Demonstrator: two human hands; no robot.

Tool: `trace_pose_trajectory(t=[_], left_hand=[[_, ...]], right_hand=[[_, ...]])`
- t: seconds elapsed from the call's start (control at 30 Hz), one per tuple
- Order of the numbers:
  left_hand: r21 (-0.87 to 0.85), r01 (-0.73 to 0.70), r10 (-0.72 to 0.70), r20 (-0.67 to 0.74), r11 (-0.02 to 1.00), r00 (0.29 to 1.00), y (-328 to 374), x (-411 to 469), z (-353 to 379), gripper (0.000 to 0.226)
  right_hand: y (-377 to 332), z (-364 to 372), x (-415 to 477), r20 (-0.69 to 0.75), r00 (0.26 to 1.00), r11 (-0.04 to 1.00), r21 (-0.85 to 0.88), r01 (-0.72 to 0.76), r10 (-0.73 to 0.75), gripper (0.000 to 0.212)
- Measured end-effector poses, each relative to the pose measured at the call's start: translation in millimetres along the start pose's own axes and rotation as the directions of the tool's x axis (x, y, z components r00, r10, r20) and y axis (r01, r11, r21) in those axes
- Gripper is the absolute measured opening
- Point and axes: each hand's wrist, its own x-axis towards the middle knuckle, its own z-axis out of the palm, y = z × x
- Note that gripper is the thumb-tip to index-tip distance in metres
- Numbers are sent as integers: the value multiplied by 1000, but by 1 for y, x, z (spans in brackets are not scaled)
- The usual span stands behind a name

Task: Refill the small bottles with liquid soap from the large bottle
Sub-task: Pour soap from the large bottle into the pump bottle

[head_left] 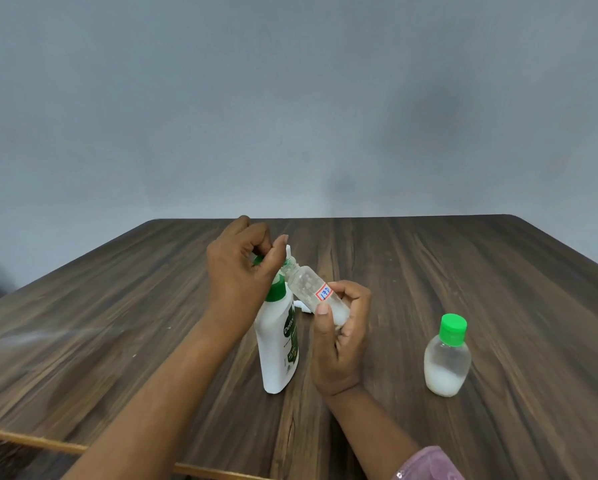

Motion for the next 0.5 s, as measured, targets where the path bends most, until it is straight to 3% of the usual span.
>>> trace_pose_trajectory(t=[0.17,0.37,0.5], left_hand=[[-7,16,-16,78,1000,997,-1,11,-5,45],[-58,73,-74,-13,996,997,-4,-5,2,41],[-31,38,-38,-14,999,999,-2,-5,1,39]], right_hand=[[0,1,1,21,1000,1000,4,11,-11,19],[0,-1,1,-16,1000,1000,6,6,-6,21],[0,-1,-1,-26,1000,1000,-4,6,-6,20]])
